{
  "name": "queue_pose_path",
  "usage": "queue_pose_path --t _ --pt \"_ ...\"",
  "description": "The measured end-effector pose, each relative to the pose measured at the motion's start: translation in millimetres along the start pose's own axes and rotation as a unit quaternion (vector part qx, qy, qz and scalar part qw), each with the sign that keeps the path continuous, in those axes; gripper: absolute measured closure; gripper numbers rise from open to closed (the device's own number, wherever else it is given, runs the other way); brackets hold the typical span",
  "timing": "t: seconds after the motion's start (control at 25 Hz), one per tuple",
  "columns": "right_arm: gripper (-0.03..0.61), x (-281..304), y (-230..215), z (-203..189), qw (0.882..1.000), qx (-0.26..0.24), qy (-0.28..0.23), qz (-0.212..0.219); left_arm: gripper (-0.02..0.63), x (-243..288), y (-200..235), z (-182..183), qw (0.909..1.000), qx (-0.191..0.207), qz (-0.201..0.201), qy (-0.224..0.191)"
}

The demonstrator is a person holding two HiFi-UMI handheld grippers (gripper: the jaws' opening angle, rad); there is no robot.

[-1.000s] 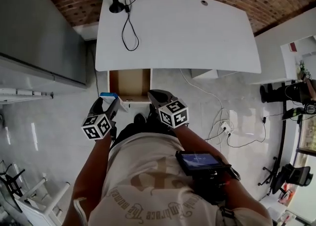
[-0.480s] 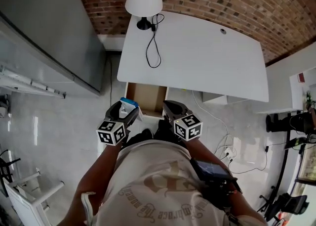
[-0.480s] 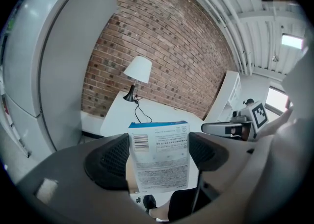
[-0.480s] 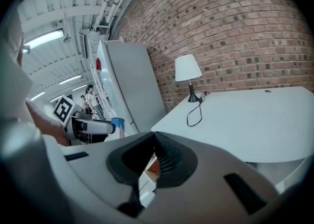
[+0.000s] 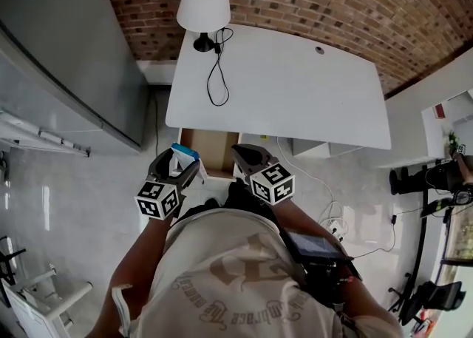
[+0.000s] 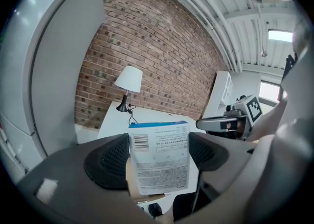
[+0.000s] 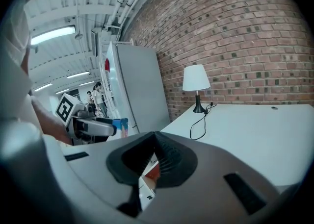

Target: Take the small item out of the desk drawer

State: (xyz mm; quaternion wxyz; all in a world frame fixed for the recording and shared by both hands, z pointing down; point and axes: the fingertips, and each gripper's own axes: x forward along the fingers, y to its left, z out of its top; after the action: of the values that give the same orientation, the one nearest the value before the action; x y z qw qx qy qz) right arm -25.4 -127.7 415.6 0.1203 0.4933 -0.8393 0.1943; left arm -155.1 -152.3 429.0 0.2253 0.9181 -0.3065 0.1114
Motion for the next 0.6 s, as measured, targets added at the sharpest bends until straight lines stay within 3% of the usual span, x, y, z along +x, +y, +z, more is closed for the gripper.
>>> queue_pose_path --t 0.6 --pt "0.572 3.7 -18.8 12.5 1.000 0.008 -0.018 0.000 0.233 17.1 -11.7 9.2 0.9994 0.034 -0.007 0.007"
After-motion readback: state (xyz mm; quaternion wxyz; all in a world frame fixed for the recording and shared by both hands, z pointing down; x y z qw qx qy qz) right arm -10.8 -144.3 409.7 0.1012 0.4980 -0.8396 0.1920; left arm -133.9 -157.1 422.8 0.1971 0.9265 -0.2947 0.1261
